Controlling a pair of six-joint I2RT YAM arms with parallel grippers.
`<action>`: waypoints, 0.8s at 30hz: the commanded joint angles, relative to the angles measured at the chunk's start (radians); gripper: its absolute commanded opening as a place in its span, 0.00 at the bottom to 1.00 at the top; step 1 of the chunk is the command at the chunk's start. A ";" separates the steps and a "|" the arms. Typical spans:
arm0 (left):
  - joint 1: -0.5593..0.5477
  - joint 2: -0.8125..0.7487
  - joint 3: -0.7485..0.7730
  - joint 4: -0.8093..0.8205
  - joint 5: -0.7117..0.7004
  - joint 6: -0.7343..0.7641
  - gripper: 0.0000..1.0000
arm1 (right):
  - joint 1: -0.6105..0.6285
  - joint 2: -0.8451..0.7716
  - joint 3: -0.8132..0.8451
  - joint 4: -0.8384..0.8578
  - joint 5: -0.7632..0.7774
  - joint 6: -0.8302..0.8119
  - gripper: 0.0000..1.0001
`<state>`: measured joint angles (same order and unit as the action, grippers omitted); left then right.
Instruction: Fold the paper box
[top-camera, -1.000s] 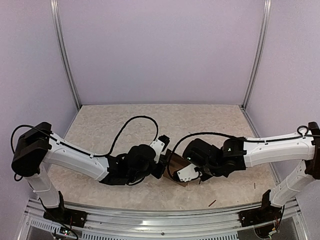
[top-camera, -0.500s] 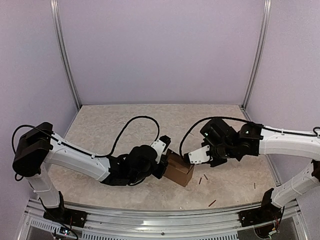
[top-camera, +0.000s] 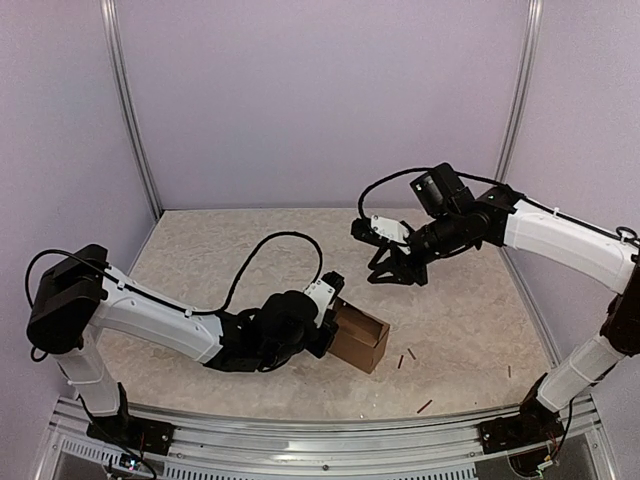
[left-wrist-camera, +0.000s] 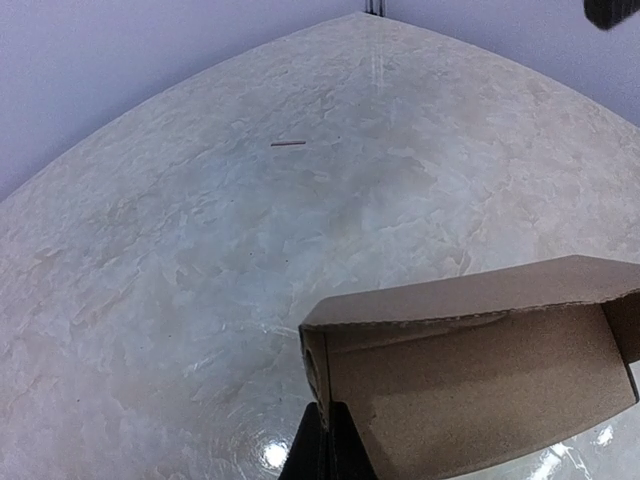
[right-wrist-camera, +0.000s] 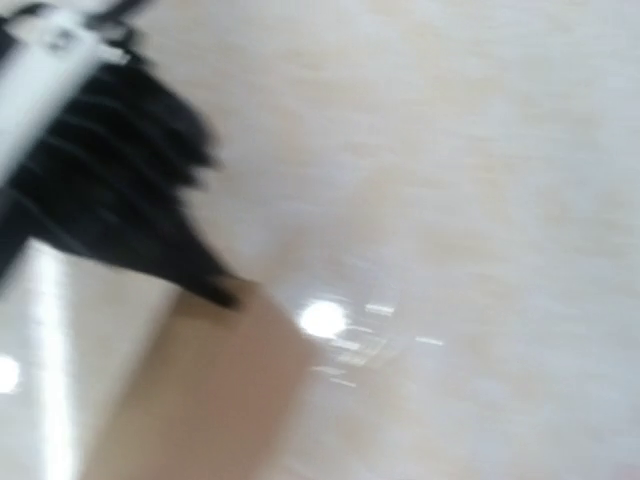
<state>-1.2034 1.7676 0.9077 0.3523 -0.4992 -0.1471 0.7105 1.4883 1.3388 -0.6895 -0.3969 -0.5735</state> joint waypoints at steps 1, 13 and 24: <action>-0.005 0.049 -0.015 -0.151 0.009 0.022 0.00 | -0.011 0.054 0.043 -0.080 -0.221 0.099 0.29; -0.011 0.053 -0.017 -0.140 -0.010 0.030 0.00 | -0.011 0.092 -0.008 -0.089 -0.253 0.078 0.25; -0.012 0.055 -0.017 -0.136 -0.013 0.032 0.00 | -0.010 0.133 -0.012 -0.085 -0.241 0.079 0.25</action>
<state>-1.2114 1.7706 0.9089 0.3527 -0.5217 -0.1314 0.7059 1.6012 1.3430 -0.7586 -0.6289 -0.4988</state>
